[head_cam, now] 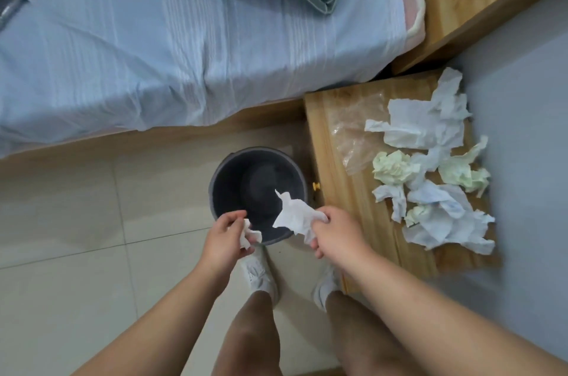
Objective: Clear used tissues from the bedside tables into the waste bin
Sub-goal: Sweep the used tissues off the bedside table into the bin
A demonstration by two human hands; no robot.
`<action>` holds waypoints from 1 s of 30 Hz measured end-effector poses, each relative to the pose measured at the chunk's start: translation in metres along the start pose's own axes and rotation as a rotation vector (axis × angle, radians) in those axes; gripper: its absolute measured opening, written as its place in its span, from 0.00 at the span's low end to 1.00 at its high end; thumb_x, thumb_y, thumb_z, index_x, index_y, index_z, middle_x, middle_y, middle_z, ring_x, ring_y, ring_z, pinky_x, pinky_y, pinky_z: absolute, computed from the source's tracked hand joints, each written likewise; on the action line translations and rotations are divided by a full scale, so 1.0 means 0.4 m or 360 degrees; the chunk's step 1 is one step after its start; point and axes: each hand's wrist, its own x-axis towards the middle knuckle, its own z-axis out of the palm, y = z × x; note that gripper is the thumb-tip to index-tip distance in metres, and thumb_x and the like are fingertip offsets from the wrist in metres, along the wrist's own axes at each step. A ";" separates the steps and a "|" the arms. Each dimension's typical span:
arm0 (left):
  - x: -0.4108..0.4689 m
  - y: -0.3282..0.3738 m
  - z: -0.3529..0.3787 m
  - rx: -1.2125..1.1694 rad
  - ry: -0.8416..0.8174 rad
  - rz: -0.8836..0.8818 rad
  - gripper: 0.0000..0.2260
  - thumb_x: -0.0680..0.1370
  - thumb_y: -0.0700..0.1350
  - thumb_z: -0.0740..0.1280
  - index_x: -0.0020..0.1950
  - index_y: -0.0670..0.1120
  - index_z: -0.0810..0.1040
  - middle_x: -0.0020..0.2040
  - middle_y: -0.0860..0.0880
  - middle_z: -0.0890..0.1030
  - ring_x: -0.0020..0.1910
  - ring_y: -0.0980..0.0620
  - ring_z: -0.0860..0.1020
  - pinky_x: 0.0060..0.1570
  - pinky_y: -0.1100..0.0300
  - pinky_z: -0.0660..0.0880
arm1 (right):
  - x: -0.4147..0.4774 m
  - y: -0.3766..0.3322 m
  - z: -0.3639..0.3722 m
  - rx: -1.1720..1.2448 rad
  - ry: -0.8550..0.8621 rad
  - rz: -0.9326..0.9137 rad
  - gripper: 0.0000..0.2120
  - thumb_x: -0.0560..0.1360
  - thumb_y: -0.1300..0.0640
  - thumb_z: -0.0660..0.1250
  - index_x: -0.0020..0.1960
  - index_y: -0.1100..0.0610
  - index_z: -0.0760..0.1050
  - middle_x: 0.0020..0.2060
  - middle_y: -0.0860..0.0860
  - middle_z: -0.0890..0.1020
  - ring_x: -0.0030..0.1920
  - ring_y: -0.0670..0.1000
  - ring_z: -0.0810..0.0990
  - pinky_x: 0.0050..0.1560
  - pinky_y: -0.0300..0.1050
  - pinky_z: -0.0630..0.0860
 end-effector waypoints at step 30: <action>0.020 0.344 0.550 0.1917 0.0047 0.1331 0.44 0.82 0.58 0.68 0.87 0.47 0.43 0.88 0.46 0.50 0.86 0.43 0.55 0.75 0.42 0.69 | 0.109 0.106 -0.378 -0.1034 0.0792 -0.0939 0.35 0.76 0.49 0.76 0.79 0.51 0.68 0.75 0.53 0.74 0.72 0.59 0.70 0.69 0.58 0.72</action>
